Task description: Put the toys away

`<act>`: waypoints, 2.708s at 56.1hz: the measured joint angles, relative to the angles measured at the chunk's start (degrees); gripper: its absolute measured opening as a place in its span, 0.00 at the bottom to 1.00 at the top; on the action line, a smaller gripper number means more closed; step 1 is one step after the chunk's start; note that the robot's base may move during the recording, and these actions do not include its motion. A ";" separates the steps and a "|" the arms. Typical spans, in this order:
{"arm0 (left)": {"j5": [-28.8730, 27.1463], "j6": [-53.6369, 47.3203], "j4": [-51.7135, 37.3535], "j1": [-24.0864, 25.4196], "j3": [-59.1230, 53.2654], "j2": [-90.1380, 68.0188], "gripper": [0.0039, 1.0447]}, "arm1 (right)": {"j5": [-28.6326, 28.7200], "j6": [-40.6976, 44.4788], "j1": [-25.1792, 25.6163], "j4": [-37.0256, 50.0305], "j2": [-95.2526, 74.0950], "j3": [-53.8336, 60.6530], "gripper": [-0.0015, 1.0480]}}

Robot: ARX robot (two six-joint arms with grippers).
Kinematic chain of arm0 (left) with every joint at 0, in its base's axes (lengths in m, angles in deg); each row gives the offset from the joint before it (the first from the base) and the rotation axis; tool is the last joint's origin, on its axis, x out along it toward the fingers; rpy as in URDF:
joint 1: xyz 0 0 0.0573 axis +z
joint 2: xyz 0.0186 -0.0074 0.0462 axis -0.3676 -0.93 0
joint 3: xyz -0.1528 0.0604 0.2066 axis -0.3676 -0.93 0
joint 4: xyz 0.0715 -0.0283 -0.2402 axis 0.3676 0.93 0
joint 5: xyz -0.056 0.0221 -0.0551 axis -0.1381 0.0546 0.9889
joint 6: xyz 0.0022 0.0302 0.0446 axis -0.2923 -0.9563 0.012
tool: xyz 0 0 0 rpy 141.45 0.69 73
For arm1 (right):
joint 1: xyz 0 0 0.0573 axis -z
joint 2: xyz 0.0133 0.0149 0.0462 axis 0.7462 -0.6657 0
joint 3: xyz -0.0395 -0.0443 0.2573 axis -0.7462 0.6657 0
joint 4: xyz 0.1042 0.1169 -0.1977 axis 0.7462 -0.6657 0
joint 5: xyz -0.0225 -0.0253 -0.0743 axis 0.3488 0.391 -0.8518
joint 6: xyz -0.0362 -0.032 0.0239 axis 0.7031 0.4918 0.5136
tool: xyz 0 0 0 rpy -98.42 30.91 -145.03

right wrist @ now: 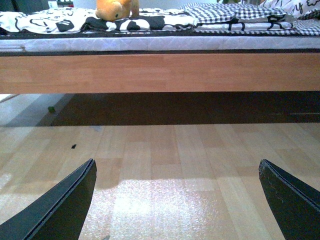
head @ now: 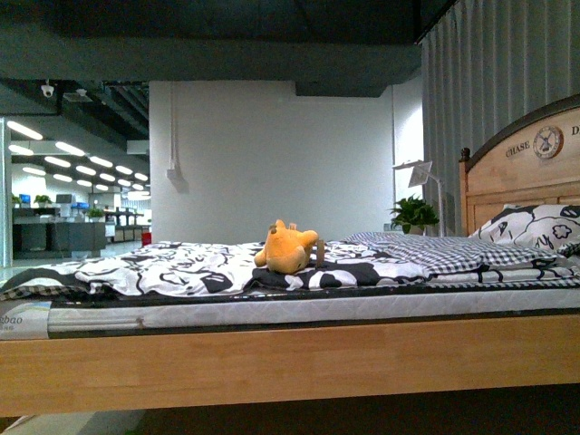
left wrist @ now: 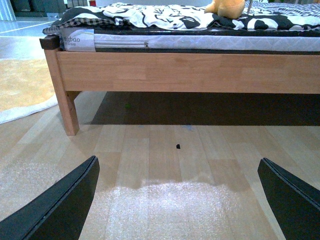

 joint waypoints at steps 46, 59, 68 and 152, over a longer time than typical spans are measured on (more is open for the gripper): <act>0.00 0.00 0.00 0.00 0.00 0.00 0.94 | 0.00 0.00 0.00 0.00 0.00 0.00 0.94; 0.00 0.00 0.00 0.00 0.00 0.00 0.94 | 0.00 0.00 0.00 0.00 -0.02 0.00 0.94; 0.00 0.00 0.00 0.00 0.00 0.00 0.94 | -0.02 0.00 0.00 0.00 0.00 0.00 0.94; 0.04 0.00 0.00 0.00 0.00 0.00 0.94 | 0.00 0.00 0.00 0.00 -0.02 0.00 0.94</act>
